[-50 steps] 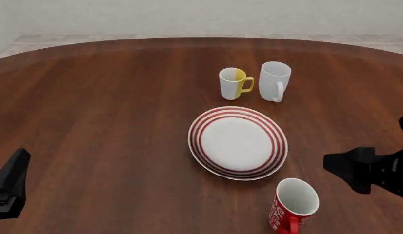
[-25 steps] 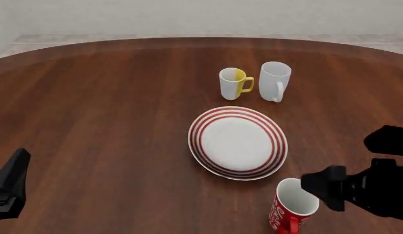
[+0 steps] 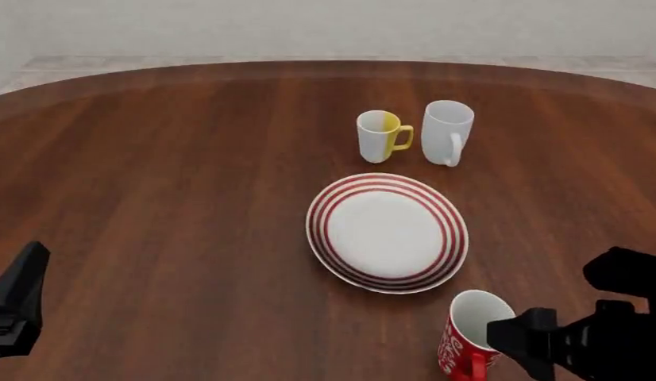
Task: Pick up the red mug and put it on the plate
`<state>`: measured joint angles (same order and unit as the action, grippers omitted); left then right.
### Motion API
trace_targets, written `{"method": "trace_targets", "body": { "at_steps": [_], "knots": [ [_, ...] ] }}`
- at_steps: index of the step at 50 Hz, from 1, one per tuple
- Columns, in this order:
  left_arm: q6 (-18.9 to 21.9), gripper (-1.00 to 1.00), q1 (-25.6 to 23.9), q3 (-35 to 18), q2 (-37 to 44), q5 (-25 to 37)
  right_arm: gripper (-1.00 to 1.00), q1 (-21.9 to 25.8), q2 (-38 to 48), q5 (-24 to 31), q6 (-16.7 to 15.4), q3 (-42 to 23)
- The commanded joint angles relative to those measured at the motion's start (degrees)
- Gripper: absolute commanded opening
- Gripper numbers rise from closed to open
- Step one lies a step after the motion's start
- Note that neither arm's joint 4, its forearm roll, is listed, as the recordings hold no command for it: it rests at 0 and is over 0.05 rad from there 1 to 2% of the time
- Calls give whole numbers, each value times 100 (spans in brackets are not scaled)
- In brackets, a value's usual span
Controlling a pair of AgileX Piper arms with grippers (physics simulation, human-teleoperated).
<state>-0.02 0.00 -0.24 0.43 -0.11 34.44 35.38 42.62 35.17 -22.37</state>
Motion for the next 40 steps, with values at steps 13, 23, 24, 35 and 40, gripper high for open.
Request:
{"method": "trace_targets", "body": {
  "at_steps": [13,23,24,35,40],
  "knots": [
    [-1,100,0,0,1,0,100,445,237,-658,693,654],
    [-1,100,0,0,0,0,100,716,529,-1049,1046,838],
    [-1,100,1,0,-1,0,100,718,521,-1051,1038,825],
    [1,100,0,0,0,0,100,994,1004,-1775,1453,1120],
    [0,100,0,0,1,0,100,1089,1164,-1992,1591,1199]
  ]
}}
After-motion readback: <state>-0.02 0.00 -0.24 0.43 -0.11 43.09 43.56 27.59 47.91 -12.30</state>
